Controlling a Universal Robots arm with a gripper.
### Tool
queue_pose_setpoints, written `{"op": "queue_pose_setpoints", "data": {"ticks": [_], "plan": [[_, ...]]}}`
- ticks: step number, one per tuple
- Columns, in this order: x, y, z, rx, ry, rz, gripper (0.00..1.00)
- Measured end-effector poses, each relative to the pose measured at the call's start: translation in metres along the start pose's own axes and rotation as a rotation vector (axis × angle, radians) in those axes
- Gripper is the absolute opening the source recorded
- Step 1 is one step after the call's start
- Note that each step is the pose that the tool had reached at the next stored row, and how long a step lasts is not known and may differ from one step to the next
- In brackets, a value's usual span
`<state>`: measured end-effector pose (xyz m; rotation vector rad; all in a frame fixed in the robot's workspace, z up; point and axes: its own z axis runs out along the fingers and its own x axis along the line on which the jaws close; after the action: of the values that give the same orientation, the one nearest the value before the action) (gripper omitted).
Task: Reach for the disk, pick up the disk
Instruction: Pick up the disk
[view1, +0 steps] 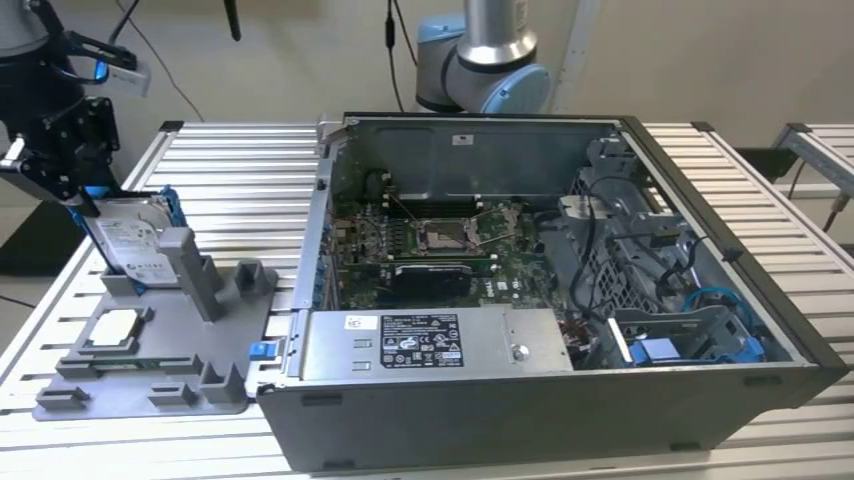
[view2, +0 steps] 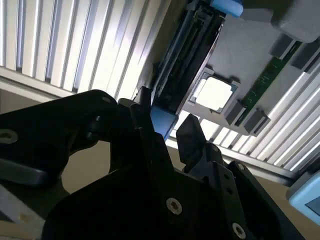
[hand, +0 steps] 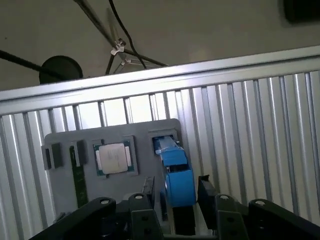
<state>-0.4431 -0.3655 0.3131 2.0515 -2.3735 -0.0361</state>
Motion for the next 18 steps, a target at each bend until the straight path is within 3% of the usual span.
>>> {"op": "queue_pose_setpoints", "data": {"ticks": [6,18], "plan": [[-0.0001,-0.0001,0.0109,0.0036,0.0001,-0.037,1.00],[0.0003,0.0013,0.0328,0.0121,-0.0006,-0.066,1.00]]}}
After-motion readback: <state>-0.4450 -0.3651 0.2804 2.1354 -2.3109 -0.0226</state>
